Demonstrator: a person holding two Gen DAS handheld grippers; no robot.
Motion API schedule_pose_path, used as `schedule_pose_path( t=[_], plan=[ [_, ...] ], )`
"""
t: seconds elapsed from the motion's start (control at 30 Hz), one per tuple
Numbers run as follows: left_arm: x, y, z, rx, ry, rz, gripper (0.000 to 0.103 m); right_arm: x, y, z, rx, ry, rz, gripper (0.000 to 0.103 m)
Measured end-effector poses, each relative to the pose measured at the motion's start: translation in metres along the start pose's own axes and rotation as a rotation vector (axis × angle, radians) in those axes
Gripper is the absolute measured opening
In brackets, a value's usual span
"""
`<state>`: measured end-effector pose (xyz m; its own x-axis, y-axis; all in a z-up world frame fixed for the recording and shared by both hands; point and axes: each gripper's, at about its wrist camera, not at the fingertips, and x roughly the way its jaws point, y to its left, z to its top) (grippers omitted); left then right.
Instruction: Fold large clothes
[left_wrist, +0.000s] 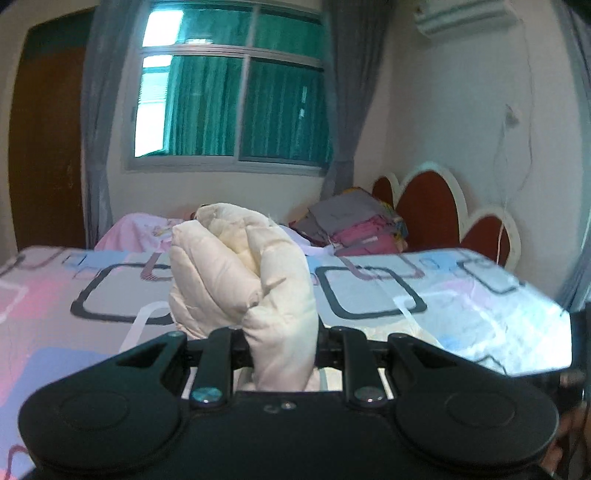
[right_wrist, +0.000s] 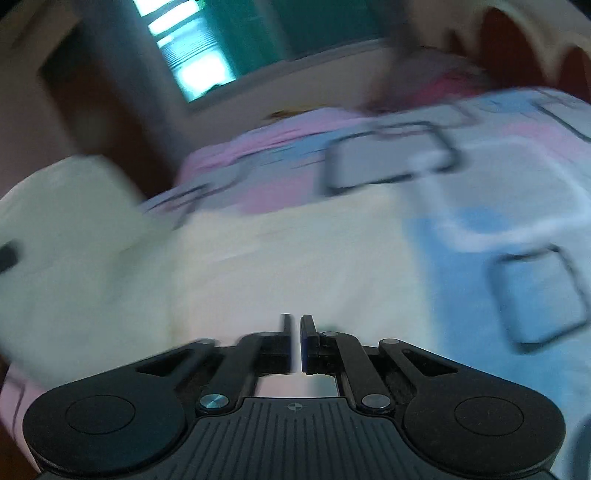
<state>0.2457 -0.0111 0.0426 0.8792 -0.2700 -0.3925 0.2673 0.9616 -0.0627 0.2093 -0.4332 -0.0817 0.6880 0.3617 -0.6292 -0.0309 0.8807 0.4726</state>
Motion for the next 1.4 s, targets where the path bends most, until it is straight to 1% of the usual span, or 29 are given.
schedule_pose_path(
  t=[0.03, 0.07, 0.13, 0.17, 0.27, 0.47, 0.57, 0.63, 0.67, 0.7, 0.77, 0.83, 0.93, 0.97, 1.0, 1.03, 1.07, 1.1, 1.13, 1.2, 1.27, 1.3, 1.33, 1.4],
  plan=[
    [0.002, -0.009, 0.000, 0.014, 0.006, -0.004, 0.020, 0.006, -0.018, 0.000, 0.058, 0.029, 0.023, 0.004],
    [0.003, -0.018, 0.000, 0.030, 0.018, -0.018, 0.020, 0.010, -0.030, -0.002, 0.088, 0.048, 0.059, 0.004],
    [0.014, -0.033, 0.001, 0.060, 0.051, -0.058, 0.020, 0.022, -0.037, -0.006, 0.105, 0.074, 0.103, 0.004],
    [0.020, -0.043, 0.001, 0.071, 0.067, -0.079, 0.020, 0.025, -0.035, -0.013, 0.113, 0.084, 0.118, 0.004],
    [0.044, -0.069, -0.004, 0.077, 0.104, -0.139, 0.020, 0.038, -0.038, -0.012, 0.121, 0.106, 0.142, 0.004],
    [0.089, -0.120, -0.023, 0.104, 0.188, -0.218, 0.020, 0.047, -0.052, -0.003, 0.130, 0.143, 0.197, 0.003],
    [0.110, -0.140, -0.040, 0.114, 0.261, -0.259, 0.020, 0.051, -0.059, -0.003, 0.147, 0.156, 0.223, 0.003],
    [0.121, -0.148, -0.051, 0.125, 0.298, -0.268, 0.020, 0.052, -0.064, -0.003, 0.164, 0.161, 0.240, 0.003],
    [0.128, -0.148, -0.058, 0.118, 0.322, -0.264, 0.020, 0.052, -0.068, -0.002, 0.179, 0.164, 0.251, 0.003],
    [0.134, -0.146, -0.063, 0.085, 0.344, -0.267, 0.020, 0.050, -0.072, -0.001, 0.202, 0.160, 0.256, 0.003],
    [0.145, -0.140, -0.073, 0.026, 0.377, -0.277, 0.020, 0.037, -0.088, 0.003, 0.273, 0.110, 0.235, 0.004],
    [0.154, -0.137, -0.080, 0.000, 0.394, -0.270, 0.021, 0.022, -0.105, 0.007, 0.315, 0.070, 0.210, 0.004],
    [0.160, -0.135, -0.084, -0.040, 0.396, -0.288, 0.031, 0.012, -0.125, 0.012, 0.346, 0.063, 0.192, 0.004],
    [0.159, -0.134, -0.086, -0.059, 0.386, -0.297, 0.038, 0.010, -0.133, 0.014, 0.356, 0.071, 0.188, 0.006],
    [0.157, -0.137, -0.083, -0.071, 0.379, -0.311, 0.045, 0.010, -0.136, 0.015, 0.354, 0.081, 0.177, 0.030],
    [0.153, -0.139, -0.082, -0.084, 0.372, -0.345, 0.063, 0.009, -0.135, 0.014, 0.342, 0.078, 0.165, 0.076],
    [0.148, -0.142, -0.079, -0.097, 0.362, -0.367, 0.079, 0.006, -0.132, 0.014, 0.326, 0.059, 0.155, 0.087],
    [0.141, -0.145, -0.076, -0.105, 0.353, -0.376, 0.084, 0.005, -0.131, 0.015, 0.309, 0.051, 0.164, 0.088],
    [0.132, -0.146, -0.071, -0.111, 0.342, -0.386, 0.084, 0.004, -0.130, 0.017, 0.295, 0.053, 0.166, 0.088],
    [0.112, -0.141, -0.059, -0.132, 0.305, -0.419, 0.076, -0.003, -0.129, 0.020, 0.284, 0.010, 0.155, 0.088],
    [0.091, -0.122, -0.044, -0.194, 0.257, -0.448, 0.062, -0.006, -0.130, 0.026, 0.284, -0.031, 0.158, 0.088],
    [0.083, -0.111, -0.037, -0.221, 0.223, -0.452, 0.058, -0.006, -0.131, 0.033, 0.288, -0.052, 0.160, 0.088],
    [0.077, -0.100, -0.032, -0.235, 0.189, -0.433, 0.052, -0.009, -0.130, 0.038, 0.288, -0.077, 0.170, 0.088],
    [0.069, -0.071, -0.025, -0.221, 0.125, -0.337, 0.046, -0.012, -0.125, 0.050, 0.275, -0.110, 0.210, 0.088]
  ],
)
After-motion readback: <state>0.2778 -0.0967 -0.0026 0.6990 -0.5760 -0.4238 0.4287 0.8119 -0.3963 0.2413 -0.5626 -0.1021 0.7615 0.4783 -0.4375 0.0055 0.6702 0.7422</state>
